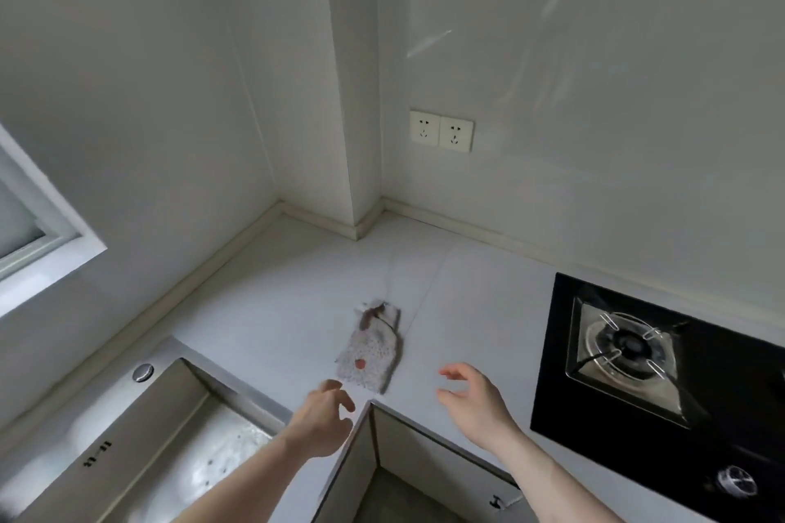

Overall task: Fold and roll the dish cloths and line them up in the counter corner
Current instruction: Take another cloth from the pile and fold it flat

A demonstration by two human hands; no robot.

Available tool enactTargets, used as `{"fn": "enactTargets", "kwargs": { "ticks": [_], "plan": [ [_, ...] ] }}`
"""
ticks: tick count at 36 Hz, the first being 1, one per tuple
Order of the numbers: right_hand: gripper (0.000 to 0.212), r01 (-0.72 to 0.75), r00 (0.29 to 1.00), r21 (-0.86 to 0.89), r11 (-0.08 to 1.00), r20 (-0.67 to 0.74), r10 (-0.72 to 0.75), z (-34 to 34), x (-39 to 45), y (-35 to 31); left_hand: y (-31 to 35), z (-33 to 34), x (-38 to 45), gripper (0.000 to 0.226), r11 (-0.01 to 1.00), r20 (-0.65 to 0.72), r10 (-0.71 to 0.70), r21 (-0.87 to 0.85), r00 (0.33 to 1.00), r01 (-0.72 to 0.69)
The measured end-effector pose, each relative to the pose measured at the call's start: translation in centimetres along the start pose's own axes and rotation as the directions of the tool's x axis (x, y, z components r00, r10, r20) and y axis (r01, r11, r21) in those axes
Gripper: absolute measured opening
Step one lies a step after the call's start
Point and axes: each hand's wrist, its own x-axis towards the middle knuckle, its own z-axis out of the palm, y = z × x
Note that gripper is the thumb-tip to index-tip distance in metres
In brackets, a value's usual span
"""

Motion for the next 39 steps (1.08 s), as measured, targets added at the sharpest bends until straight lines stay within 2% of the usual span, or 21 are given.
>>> {"fn": "enactTargets", "kwargs": {
  "ticks": [4, 10, 12, 14, 17, 21, 24, 27, 29, 32, 35, 39],
  "plan": [
    [0.028, -0.031, 0.999, -0.012, 0.999, -0.039, 0.031, 0.8, 0.9, 0.1, -1.3, 0.5, 1.7, 0.043, 0.998, 0.055, 0.032, 0.052, 0.998, -0.034],
    [0.028, -0.027, 0.998, -0.064, 0.998, -0.057, 0.023, 1.2, 4.0, 1.2, -2.4, 1.4, 5.5, 0.047, 0.990, 0.077, 0.072, 0.119, 0.994, -0.081],
    [0.027, -0.017, 0.998, -0.075, 0.997, -0.055, 0.013, 1.6, 5.7, 1.6, -3.0, 2.0, 7.0, 0.055, 0.984, 0.076, 0.095, 0.146, 0.993, -0.105],
    [0.027, 0.000, 0.999, -0.093, 0.996, -0.054, -0.005, 2.1, 7.7, 2.4, -3.6, 2.8, 8.9, 0.065, 0.975, 0.044, 0.132, 0.177, 0.990, -0.138],
    [0.027, 0.040, 0.997, -0.126, 0.991, -0.055, -0.047, 3.0, 10.7, 4.1, -3.6, 3.7, 11.8, 0.065, 0.959, -0.054, 0.228, 0.185, 0.972, -0.214],
    [0.029, 0.102, 0.990, -0.194, 0.976, -0.073, -0.118, 4.1, 14.6, 7.5, -2.6, 5.3, 15.5, 0.055, 0.949, -0.270, 0.314, 0.122, 0.910, -0.291],
    [0.035, 0.182, 0.957, -0.207, 0.961, -0.189, -0.222, 5.4, 16.8, 10.9, -2.0, 7.1, 17.7, 0.040, 0.914, -0.407, 0.405, 0.151, 0.819, -0.376],
    [0.027, 0.268, 0.860, -0.320, 0.909, -0.346, -0.376, 7.4, 17.6, 13.4, -2.1, 8.2, 18.7, 0.026, 0.862, -0.444, 0.503, 0.198, 0.741, -0.467],
    [0.023, 0.302, 0.803, -0.437, 0.848, -0.363, -0.473, 8.3, 17.5, 14.1, -2.6, 8.4, 18.7, 0.018, 0.815, -0.467, 0.563, 0.177, 0.682, -0.552],
    [0.030, 0.287, 0.777, -0.454, 0.843, -0.404, -0.483, 8.6, 17.4, 14.2, -2.8, 8.6, 18.4, 0.010, 0.753, -0.523, 0.615, 0.167, 0.590, -0.636],
    [0.035, 0.329, 0.768, -0.423, 0.845, -0.400, -0.499, 8.8, 17.2, 14.5, -3.1, 8.9, 18.3, 0.015, 0.754, -0.562, 0.588, 0.121, 0.581, -0.645],
    [0.042, 0.331, 0.780, -0.463, 0.822, -0.355, -0.515, 8.9, 17.0, 14.8, -3.5, 9.4, 18.8, 0.027, 0.769, -0.580, 0.509, -0.027, 0.636, -0.639]
  ]
}}
